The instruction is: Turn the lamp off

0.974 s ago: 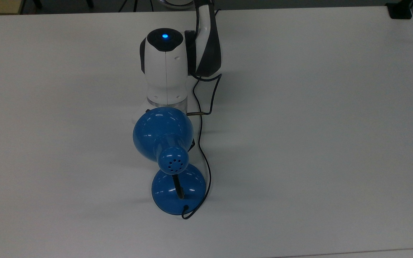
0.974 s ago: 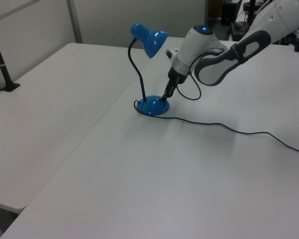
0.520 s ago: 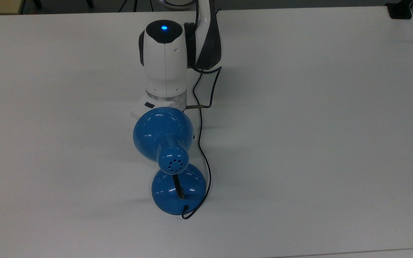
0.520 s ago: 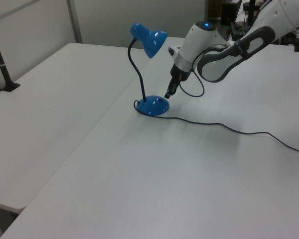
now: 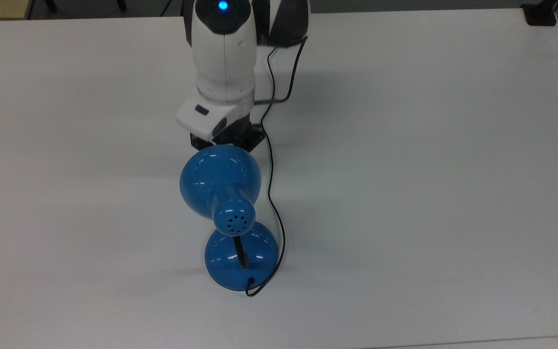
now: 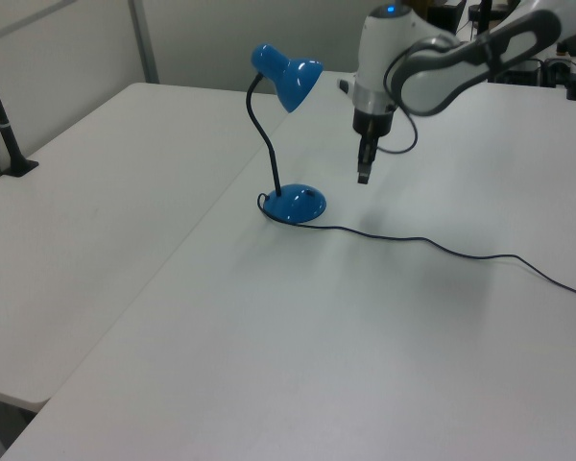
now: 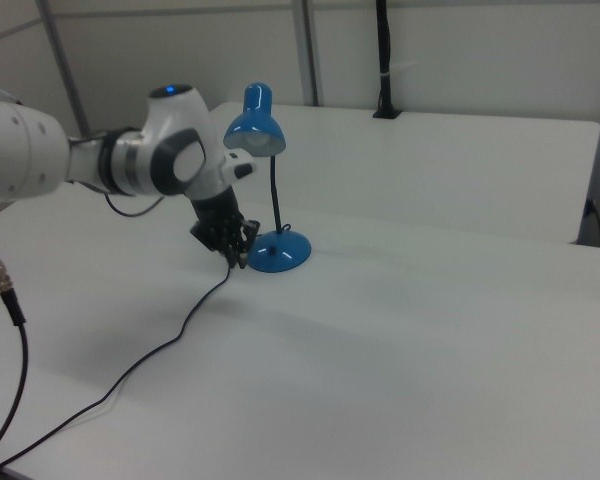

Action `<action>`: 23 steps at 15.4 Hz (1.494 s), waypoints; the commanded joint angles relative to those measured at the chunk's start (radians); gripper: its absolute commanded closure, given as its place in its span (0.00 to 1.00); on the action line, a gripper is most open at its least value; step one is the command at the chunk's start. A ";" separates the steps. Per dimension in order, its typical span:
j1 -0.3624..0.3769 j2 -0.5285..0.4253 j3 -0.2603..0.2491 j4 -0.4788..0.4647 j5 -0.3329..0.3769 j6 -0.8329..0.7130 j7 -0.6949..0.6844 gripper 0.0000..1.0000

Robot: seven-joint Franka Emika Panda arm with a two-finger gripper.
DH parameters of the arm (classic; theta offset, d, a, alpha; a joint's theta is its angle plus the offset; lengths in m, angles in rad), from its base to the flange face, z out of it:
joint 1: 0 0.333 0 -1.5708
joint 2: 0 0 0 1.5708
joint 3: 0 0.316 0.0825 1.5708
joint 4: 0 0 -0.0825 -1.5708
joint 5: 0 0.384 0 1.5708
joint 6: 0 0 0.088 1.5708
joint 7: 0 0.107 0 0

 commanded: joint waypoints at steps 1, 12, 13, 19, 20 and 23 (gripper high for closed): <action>0.011 -0.145 0.011 -0.045 -0.005 -0.198 0.025 0.00; 0.011 -0.406 0.005 -0.010 0.045 -0.455 0.027 0.00; 0.008 -0.412 0.002 -0.008 0.076 -0.461 0.029 0.00; -0.004 -0.395 -0.024 0.008 0.104 -0.398 0.068 0.00; -0.002 -0.389 -0.029 0.027 0.101 -0.401 0.068 0.00; -0.004 -0.381 -0.032 0.042 0.092 -0.409 0.075 0.00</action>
